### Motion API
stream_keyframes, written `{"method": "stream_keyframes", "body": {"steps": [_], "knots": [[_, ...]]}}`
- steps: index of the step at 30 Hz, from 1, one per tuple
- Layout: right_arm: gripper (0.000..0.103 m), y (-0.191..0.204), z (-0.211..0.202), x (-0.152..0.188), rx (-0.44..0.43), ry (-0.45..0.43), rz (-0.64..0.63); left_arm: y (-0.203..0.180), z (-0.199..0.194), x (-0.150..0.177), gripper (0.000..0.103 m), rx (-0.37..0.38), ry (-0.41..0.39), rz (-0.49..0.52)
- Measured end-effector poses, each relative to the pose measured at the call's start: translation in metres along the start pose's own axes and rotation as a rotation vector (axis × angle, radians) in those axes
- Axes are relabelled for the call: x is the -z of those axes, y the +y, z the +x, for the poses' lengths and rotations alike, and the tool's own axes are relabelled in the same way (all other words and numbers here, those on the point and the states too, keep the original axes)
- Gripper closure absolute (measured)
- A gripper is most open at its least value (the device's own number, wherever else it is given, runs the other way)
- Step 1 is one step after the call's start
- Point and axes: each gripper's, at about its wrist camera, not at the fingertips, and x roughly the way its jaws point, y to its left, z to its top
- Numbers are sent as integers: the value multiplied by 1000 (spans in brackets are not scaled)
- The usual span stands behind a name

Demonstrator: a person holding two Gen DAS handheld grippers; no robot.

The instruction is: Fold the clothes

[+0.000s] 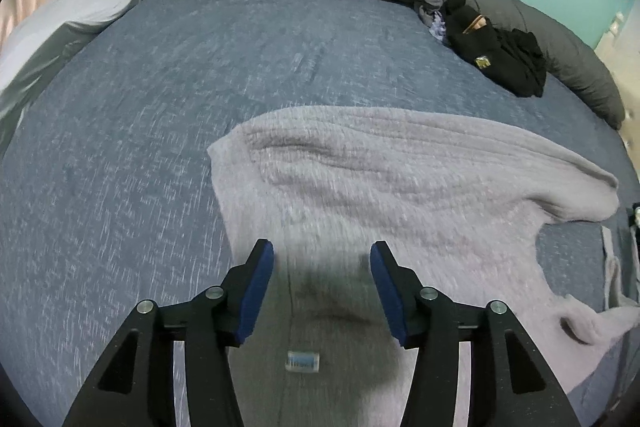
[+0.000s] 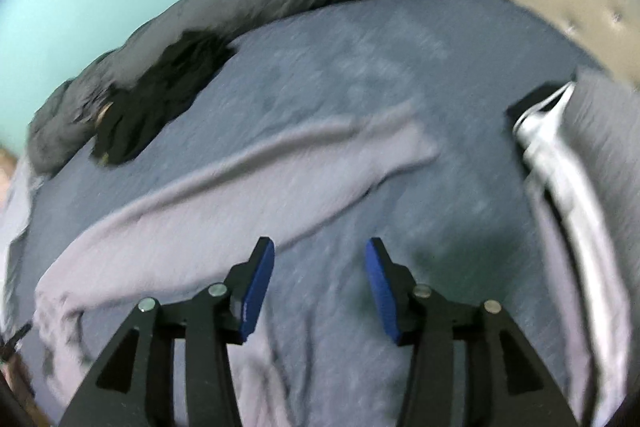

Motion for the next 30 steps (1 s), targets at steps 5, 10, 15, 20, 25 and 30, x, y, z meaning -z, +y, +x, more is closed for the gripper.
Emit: {"method": "stream_keyframes", "body": {"steps": [5,10,15,20,25,30], "knots": [[50,7,-8,49,-123,86,-14,3,-18,25,48,28,26,-13],[47,12,-16,94,-139,165,-67,9,-33,56,46,45,56,-28],[47,8,-18,132,-148,228,-51,15,-49,90,45,67,66,-59],[46,0,-16,157,-158,247,3,13,-60,117,45,47,56,-55],[46,-5,-6,174,-216,253,121,2,-73,136,45,45,20,-29],[76,0,-4,185,-266,243,174,-2,-74,151,45,83,4,-90]]}}
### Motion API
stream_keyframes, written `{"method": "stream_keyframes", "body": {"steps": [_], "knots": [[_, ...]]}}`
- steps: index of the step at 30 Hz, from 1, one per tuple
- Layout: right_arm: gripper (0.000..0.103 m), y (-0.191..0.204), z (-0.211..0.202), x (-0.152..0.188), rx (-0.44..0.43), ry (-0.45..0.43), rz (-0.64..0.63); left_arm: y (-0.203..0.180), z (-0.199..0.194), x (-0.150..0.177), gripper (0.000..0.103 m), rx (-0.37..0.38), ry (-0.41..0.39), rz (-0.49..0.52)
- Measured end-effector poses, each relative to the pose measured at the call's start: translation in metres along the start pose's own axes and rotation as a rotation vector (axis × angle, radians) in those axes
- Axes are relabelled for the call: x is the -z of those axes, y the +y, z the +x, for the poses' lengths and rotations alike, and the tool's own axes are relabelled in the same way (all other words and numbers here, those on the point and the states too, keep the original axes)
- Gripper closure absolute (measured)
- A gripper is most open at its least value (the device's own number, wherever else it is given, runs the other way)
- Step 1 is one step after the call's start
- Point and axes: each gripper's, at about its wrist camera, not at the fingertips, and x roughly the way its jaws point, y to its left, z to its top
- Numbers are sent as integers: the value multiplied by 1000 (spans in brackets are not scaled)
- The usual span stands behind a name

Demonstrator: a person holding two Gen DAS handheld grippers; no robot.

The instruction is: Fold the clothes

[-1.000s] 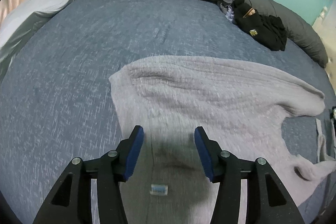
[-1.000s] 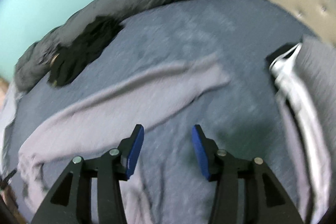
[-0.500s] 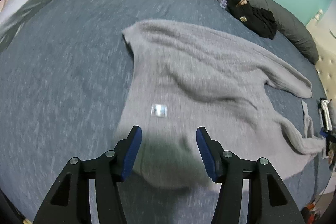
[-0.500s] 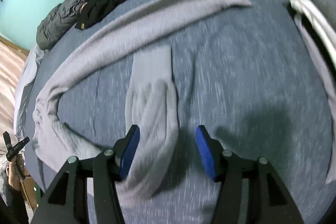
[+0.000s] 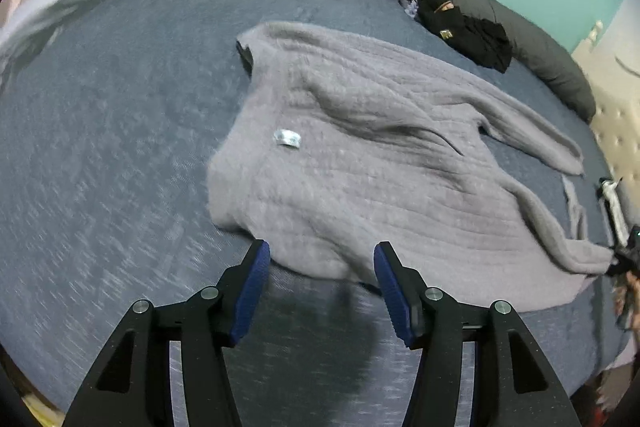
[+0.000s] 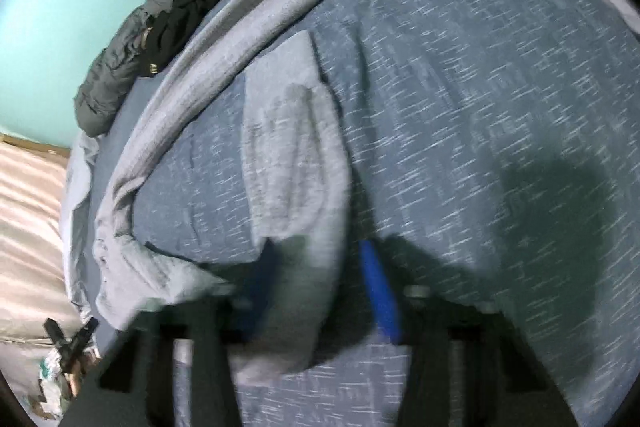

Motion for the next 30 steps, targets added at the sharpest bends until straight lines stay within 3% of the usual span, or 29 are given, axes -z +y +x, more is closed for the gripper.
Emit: {"method": "stream_keyframes", "body": {"steps": [2,4,14,21,26,30], "knots": [[90,6,-2,4,15,-12,-23,-1,3,5,45,5,7,-12],[95,14,-9,8,20,-28,-59,-4,2,10,45,15,-1,-22],[97,32,-97,16,120,-164,-130,-35,0,43,45,86,-57,-78],[97,62,-139,21,271,-126,-189,-46,7,65,45,119,-77,-82],[94,102,-125,7,412,-91,-262,-41,22,80,45,127,-57,-97],[92,109,-85,-8,398,-56,-237,-32,25,88,45,115,-56,-119]]}}
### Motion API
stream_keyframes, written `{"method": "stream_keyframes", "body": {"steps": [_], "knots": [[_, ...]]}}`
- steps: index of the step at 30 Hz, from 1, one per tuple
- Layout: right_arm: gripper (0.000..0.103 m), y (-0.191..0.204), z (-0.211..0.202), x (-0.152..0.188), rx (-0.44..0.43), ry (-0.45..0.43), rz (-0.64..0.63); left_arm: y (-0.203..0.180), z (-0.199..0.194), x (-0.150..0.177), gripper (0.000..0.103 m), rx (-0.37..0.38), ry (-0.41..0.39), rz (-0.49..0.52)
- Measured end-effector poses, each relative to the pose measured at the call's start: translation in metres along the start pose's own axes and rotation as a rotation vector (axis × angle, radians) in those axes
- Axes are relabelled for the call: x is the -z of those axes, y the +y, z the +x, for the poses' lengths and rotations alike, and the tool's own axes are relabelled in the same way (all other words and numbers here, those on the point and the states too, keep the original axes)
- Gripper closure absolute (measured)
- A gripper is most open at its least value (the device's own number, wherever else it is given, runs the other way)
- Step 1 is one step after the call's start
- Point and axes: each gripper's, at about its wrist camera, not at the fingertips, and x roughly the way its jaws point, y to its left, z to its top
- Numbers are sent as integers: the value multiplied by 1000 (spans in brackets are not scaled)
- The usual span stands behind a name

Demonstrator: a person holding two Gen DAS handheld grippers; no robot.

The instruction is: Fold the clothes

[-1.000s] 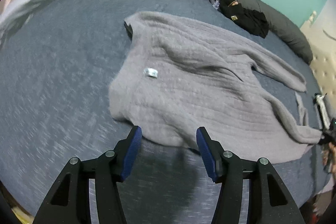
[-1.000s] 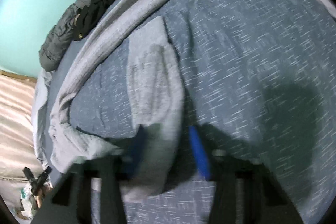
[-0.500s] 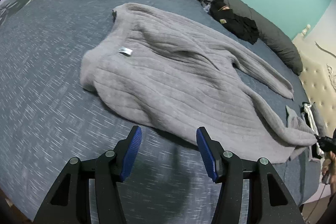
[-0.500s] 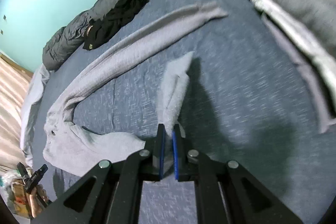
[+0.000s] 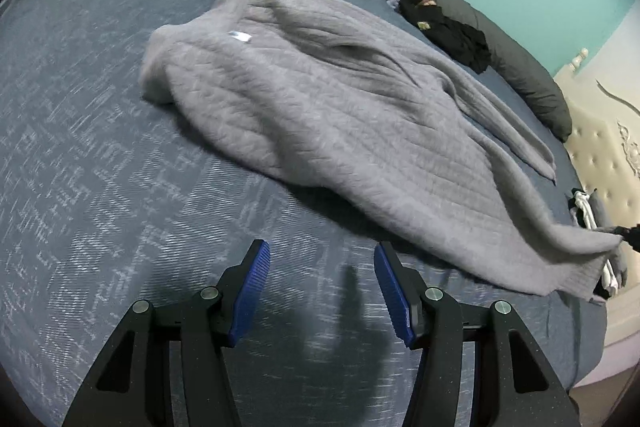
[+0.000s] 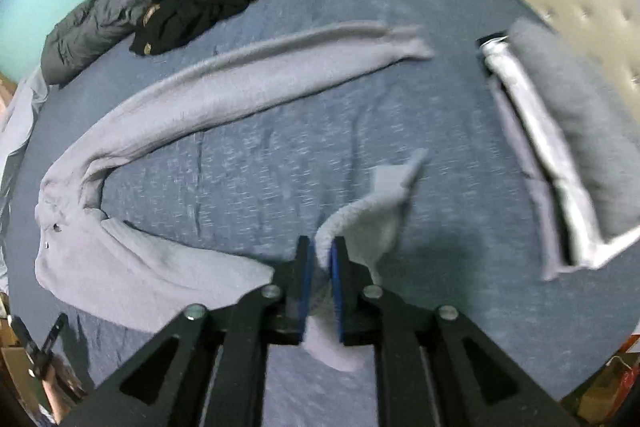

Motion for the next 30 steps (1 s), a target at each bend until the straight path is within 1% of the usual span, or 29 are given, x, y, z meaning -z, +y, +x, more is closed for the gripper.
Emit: {"method": "stream_keyframes", "body": {"steps": [2,3,5,7,10,12,13,14,15,16,20,21,22,23,25,28,30], "knots": [[86,8,23,-5,-63,15,20,7,-2,1,45,-6,-8,-13],[86,11,33,-6,-96,18,30,10,-2,1,45,-8,-11,-20],[85,14,40,-8,-138,-18,42,17,-3,0,45,-11,-15,-34],[85,12,35,-11,-164,-88,21,23,-2,-1,45,-12,-18,-44],[85,-8,14,-15,-162,-195,29,27,-2,-3,45,-26,-28,-43],[83,-35,1,-14,-155,-266,82,27,-1,-6,45,-26,-33,-44],[75,-44,-5,-13,-149,-285,102,28,-1,-6,45,-26,-36,-45],[70,-58,-9,-11,-133,-293,125,27,-1,-7,45,-24,-38,-45],[65,-74,-7,-8,-93,-278,151,27,-1,-8,45,-22,-40,-45],[65,-82,-3,-6,-69,-258,167,26,-2,-8,45,-21,-43,-45],[61,-111,31,12,-63,-156,196,23,1,-9,45,-27,-42,-36],[59,-115,40,17,-65,-138,203,22,1,-9,45,-30,-41,-36],[55,-117,49,21,-82,-122,217,22,2,-8,45,-32,-40,-36],[47,-120,59,26,-101,-106,233,22,3,-8,45,-35,-39,-36],[41,-118,74,31,-130,-95,255,21,4,-8,45,-42,-38,-31],[40,-114,93,34,-164,-83,277,20,4,-8,45,-48,-39,-27],[40,-108,105,35,-158,-63,270,20,4,-8,45,-51,-39,-26]]}}
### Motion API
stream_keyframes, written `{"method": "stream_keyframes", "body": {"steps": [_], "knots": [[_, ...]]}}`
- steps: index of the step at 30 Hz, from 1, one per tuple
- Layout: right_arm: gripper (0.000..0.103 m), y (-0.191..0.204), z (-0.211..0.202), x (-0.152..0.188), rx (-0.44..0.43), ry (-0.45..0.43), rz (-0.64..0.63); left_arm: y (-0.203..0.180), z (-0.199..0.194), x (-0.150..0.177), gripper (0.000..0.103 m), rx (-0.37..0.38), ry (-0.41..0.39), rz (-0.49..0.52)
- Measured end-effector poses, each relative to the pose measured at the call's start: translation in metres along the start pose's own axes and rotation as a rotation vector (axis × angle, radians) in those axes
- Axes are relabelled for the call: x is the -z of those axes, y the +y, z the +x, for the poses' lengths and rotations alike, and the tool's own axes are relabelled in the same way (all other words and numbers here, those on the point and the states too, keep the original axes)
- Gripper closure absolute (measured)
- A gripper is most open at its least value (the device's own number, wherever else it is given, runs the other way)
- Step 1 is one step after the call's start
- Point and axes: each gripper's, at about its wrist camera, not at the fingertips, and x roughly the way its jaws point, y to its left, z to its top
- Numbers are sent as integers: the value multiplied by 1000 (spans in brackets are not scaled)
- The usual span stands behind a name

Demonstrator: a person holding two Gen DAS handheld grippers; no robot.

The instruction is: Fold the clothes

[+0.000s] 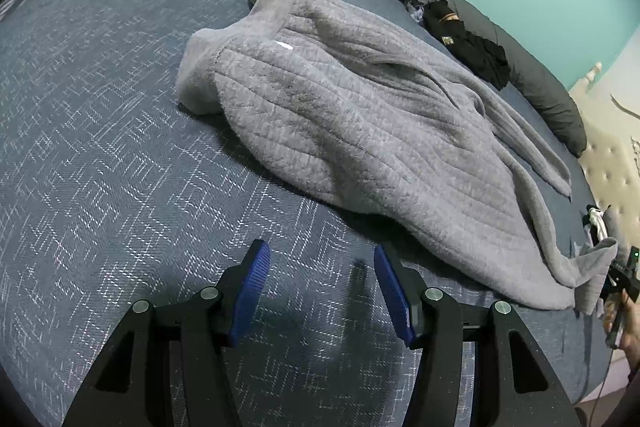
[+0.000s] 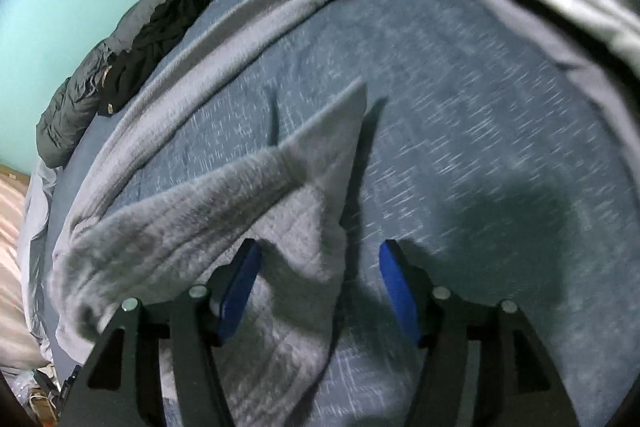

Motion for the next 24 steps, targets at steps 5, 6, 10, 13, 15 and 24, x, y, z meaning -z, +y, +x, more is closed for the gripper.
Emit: {"method": "stream_keyframes", "body": {"steps": [5,6,10,13,15,24], "knots": [[67,13,16,4,20,12,-47,-2,1,-2,45,-8,0,4],[71,16,17,5,26,14,-58,-2,1,-3,45,-9,-1,5],[90,25,6,6,32,-11,-99,-3,1,-6,45,-7,-1,0],[92,26,-13,0,56,-37,-108,-3,-1,-6,45,-3,-5,-4],[92,23,-31,-7,86,-49,-103,-3,-2,-6,45,0,-7,-5],[91,-5,-103,-23,428,-45,-172,0,-13,-1,45,5,-9,1]]}}
